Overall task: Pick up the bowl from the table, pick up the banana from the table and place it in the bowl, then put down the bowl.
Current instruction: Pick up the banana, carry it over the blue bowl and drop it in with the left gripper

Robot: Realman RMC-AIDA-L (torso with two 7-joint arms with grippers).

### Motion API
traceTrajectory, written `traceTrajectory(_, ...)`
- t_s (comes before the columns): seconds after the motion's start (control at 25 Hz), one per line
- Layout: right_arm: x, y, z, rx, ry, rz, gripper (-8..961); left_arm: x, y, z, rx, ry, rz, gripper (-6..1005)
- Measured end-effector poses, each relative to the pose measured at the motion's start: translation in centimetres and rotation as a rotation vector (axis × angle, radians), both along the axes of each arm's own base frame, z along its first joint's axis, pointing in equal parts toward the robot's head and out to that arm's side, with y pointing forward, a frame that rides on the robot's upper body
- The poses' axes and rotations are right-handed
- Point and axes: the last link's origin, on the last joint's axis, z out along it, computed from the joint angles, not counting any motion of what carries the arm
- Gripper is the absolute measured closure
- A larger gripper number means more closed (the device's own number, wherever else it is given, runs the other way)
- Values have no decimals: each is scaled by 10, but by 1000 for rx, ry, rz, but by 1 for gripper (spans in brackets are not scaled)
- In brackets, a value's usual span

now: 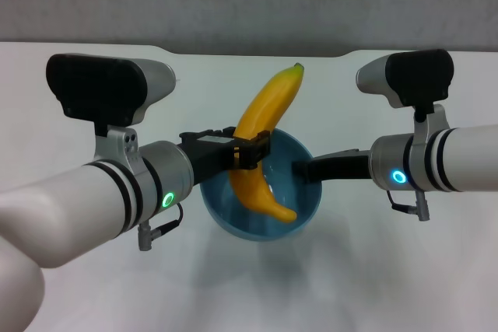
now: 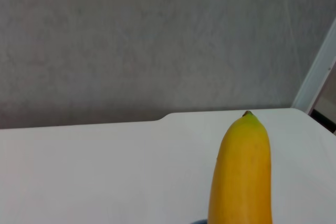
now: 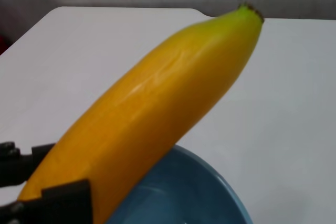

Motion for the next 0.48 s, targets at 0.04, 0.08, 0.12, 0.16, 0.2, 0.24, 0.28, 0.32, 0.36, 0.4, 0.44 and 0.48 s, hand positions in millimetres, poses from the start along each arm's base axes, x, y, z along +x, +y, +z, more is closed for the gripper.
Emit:
traceTrajectory(0.04, 0, 0, 0, -2, 0, 0, 910, 0, 0, 0, 3, -3, -3, 422)
traceTrajectory(0.08, 0, 0, 0, -4, 0, 0, 910, 0, 0, 0, 5, -5, -4, 421)
traceTrajectory(0.12, 0, -1, -1, -5, 0, -1, 910, -1, 0, 0, 6, -4, -5, 419)
traceTrajectory(0.16, 0, -1, -1, -6, 0, -1, 910, -2, 0, -1, 5, -2, -5, 418)
traceTrajectory(0.2, 0, -1, -1, -8, 0, -1, 910, -3, -1, -1, 4, 1, -5, 417)
traceTrajectory(0.24, 0, -1, -1, -9, 0, -2, 910, -3, -1, -2, 2, 3, -6, 415)
traceTrajectory(0.28, 0, -1, -1, -10, 0, -2, 910, -3, -1, -3, 0, 5, -7, 414)
traceTrajectory(0.32, 0, -1, -1, -11, 1, -3, 910, -3, -1, -3, 0, 6, -8, 413)
traceTrajectory(0.36, 0, -1, -1, -12, 1, -4, 909, -3, -1, -4, -2, 8, -7, 411)
traceTrajectory(0.4, 0, -1, -1, -12, 2, -6, 909, -4, 0, -4, -3, 10, -6, 410)
traceTrajectory(0.44, 0, -2, -1, -13, 3, -7, 909, -5, 0, -5, -4, 13, -4, 388)
traceTrajectory(0.48, 0, -2, -1, -16, 3, -9, 909, -6, 0, -5, -4, 16, -4, 367)
